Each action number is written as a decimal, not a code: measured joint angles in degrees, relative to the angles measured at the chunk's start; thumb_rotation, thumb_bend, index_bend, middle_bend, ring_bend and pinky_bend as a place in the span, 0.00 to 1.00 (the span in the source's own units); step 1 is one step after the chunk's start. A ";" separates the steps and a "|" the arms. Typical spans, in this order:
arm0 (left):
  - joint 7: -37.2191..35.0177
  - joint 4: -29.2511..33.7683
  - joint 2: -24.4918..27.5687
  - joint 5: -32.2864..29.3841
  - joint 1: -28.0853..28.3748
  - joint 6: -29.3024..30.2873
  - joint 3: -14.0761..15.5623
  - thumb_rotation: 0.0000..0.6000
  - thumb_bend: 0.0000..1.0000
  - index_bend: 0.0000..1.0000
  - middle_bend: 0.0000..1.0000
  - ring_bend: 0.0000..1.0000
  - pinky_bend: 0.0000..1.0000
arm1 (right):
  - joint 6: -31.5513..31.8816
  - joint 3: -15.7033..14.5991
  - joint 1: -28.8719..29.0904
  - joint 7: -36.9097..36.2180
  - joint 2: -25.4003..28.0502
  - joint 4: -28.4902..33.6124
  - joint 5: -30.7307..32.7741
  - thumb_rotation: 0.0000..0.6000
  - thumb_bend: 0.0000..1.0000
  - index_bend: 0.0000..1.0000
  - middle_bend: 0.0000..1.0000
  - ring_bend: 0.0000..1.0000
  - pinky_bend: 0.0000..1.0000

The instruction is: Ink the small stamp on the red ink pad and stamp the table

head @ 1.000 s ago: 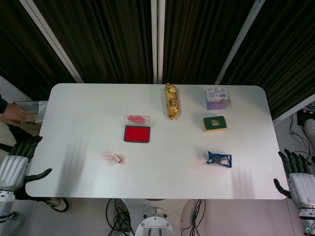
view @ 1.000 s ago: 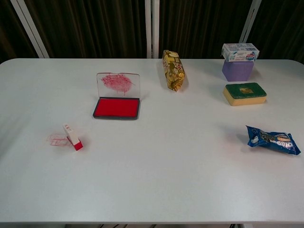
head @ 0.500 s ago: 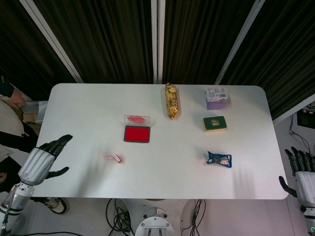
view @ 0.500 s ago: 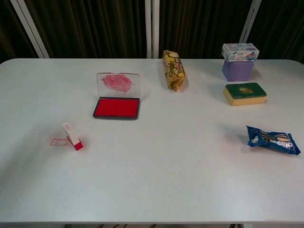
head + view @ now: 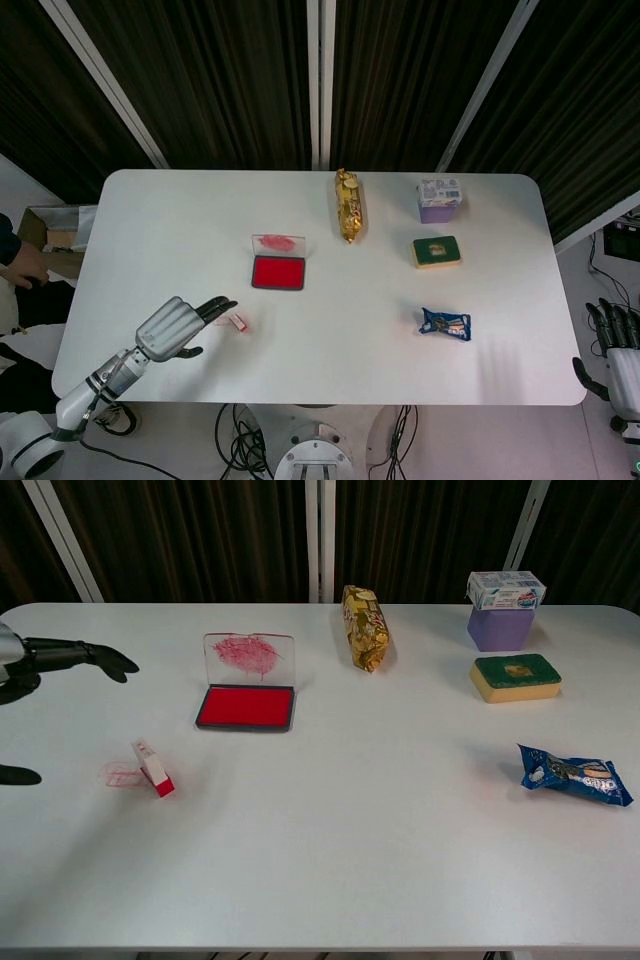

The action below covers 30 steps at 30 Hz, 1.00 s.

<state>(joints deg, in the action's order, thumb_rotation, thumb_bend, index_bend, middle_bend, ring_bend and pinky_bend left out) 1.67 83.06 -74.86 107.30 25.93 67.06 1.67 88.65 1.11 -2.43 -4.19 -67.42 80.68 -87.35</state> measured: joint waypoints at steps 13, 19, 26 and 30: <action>-1.55 -12.92 -9.55 0.01 4.12 -0.25 0.58 1.00 0.17 0.27 0.27 0.91 0.98 | -0.33 0.16 0.00 -0.45 0.19 -0.32 0.40 1.00 0.26 0.00 0.00 0.00 0.00; -2.21 -20.92 -14.81 1.47 4.63 3.20 1.69 1.00 0.21 0.31 0.31 0.93 1.00 | -0.54 0.08 -0.02 0.12 0.32 0.01 0.47 1.00 0.26 0.00 0.00 0.00 0.00; -5.02 -26.25 -18.47 1.35 5.97 3.18 3.62 1.00 0.23 0.35 0.35 0.95 1.00 | -0.86 0.14 -0.07 -0.07 0.42 0.02 0.90 1.00 0.26 0.00 0.00 0.00 0.00; -5.43 -29.13 -19.94 1.48 6.18 4.69 4.15 1.00 0.29 0.38 0.38 0.97 1.00 | -1.14 0.08 0.04 0.19 0.44 0.15 0.84 1.00 0.27 0.00 0.00 0.00 0.00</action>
<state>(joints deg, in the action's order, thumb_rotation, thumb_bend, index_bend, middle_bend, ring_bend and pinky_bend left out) -3.77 53.93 -94.80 108.78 32.11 71.75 5.82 87.51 1.19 -2.39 -4.00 -66.98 80.83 -86.51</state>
